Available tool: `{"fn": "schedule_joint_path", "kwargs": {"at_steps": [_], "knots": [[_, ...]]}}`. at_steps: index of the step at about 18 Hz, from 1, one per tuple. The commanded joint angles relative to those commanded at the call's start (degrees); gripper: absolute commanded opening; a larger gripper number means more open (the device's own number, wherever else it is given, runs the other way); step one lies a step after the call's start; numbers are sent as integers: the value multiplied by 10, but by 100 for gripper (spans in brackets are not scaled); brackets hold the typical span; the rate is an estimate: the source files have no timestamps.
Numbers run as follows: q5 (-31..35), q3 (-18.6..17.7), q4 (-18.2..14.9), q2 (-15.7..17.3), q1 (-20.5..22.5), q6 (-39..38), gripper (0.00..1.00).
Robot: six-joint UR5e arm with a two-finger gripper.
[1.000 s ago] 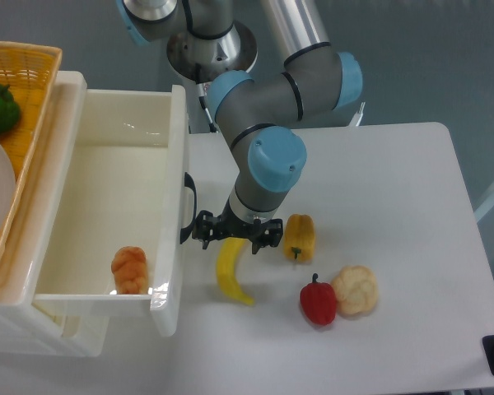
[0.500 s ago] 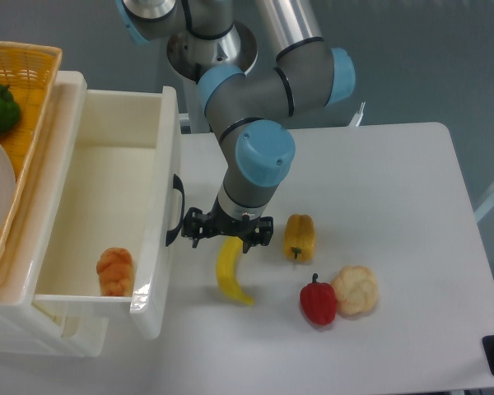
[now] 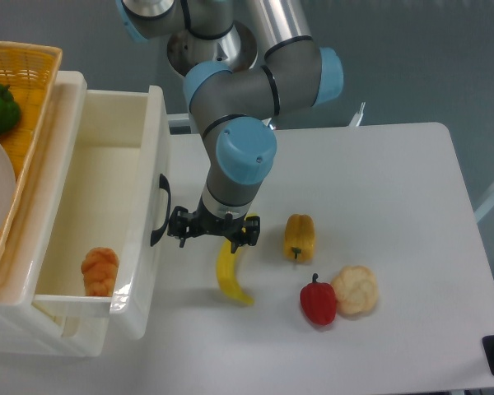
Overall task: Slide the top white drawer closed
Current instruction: 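Push the drawer front with the gripper, sliding the drawer shut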
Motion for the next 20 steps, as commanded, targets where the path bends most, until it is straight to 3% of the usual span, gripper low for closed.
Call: {"fn": "schedule_joint_path", "kwargs": {"at_steps": [20], "knots": [[25,13,3,0,-49,-62,100]]}}
